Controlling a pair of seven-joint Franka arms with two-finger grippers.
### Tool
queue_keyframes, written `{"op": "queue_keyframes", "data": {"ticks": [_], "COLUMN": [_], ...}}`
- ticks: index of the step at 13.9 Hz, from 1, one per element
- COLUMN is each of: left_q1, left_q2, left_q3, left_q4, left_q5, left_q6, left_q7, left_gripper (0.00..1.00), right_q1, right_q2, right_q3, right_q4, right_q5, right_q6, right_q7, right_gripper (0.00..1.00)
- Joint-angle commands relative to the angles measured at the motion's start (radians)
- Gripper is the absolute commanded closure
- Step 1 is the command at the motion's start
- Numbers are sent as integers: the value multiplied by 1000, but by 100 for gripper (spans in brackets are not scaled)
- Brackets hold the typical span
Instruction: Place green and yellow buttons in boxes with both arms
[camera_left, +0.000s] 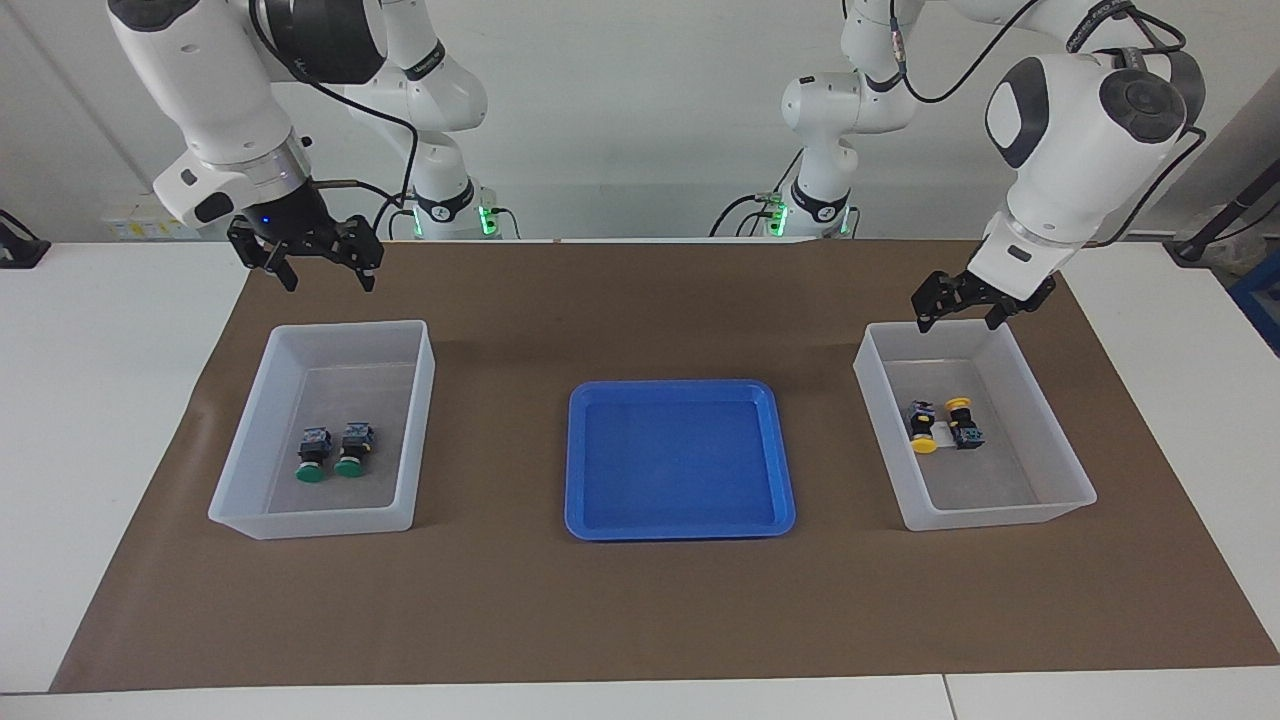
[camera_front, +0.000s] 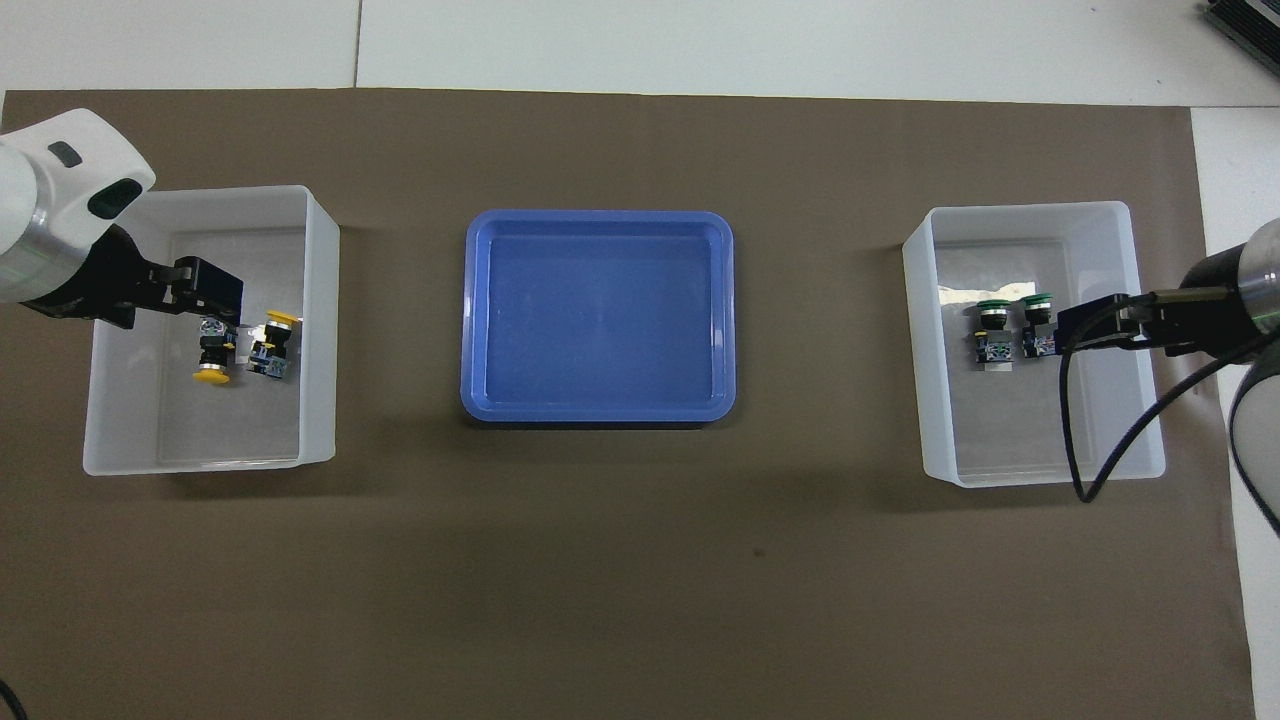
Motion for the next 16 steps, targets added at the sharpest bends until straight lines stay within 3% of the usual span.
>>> {"op": "queue_keyframes", "data": {"ticks": [1,5,16], "left_q1": [5,21,38], "left_q2": [-47,-54,-70], "left_q3": [14,37,77], "left_q4": [-24,54,59], "left_q5": [18,12,21], "left_q6": [-2,-85,-122], "left_q7": [-12,-14,-3], "left_gripper": [0,0,0], "right_q1": [-8,-8,-10], "right_q2": [-27,-28,-29], "right_q3": [7,7,6], "right_q4": [-32,-34,-36], "right_q5": [-6,-6,-4], "right_q6": [16,16,20], "right_q7": [20,21,12], "right_gripper": [0,0,0]}}
